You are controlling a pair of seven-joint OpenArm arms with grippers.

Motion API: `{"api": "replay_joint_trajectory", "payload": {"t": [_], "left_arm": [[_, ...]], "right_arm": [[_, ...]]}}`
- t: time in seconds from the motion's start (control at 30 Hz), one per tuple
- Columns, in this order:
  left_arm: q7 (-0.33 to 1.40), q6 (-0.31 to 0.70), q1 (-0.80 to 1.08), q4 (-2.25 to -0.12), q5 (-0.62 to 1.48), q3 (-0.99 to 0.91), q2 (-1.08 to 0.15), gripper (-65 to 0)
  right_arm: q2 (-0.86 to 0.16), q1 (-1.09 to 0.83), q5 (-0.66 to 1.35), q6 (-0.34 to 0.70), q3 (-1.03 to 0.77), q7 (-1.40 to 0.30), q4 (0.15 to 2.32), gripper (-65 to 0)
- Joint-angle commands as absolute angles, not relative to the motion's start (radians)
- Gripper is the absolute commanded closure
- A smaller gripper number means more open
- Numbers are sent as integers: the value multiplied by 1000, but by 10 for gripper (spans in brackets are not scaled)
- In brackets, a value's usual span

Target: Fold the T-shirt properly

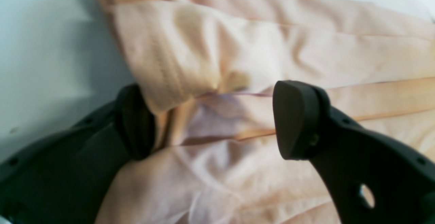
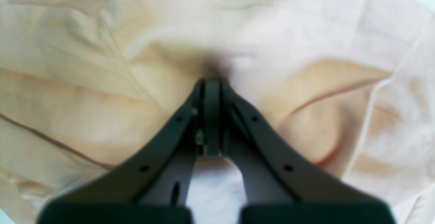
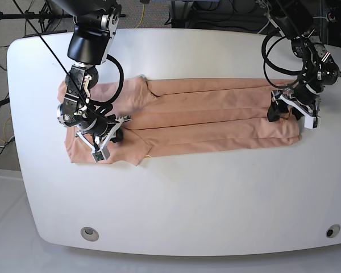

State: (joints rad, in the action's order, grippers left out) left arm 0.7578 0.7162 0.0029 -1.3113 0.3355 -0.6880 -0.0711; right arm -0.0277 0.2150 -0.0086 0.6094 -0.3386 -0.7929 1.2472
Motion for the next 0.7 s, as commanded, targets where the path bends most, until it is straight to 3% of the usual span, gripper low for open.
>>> {"api": "replay_joint_trajectory", "payload": {"t": [0.0,0.2,0.27,0.47,0.5,0.67], "left_arm": [[885,698,22,-1296,251,-682,-62,-494],[878,698,22,-1296,254,-688,-62,-464],[860,698,22,-1296,263,-688,-62,-400],[829,698,22,-1291,271,-680,-62,-40],[829,698,21,-1287,269,-680,-62,-14],[826,698,16,-1257,271,-684,-67,-36]], "right_arm": [[-28,197,-94,602,-334,-911,1228,0],[-28,197,-94,602,-334,-911,1228,0],[-28,197,-94,602,-334,-911,1228,0],[-28,197,-94,602,-334,-911,1228,0],[-28,197,-94,602,-334,-911,1228,0],[-28,197,-94,602,-334,-911,1228,0]]}}
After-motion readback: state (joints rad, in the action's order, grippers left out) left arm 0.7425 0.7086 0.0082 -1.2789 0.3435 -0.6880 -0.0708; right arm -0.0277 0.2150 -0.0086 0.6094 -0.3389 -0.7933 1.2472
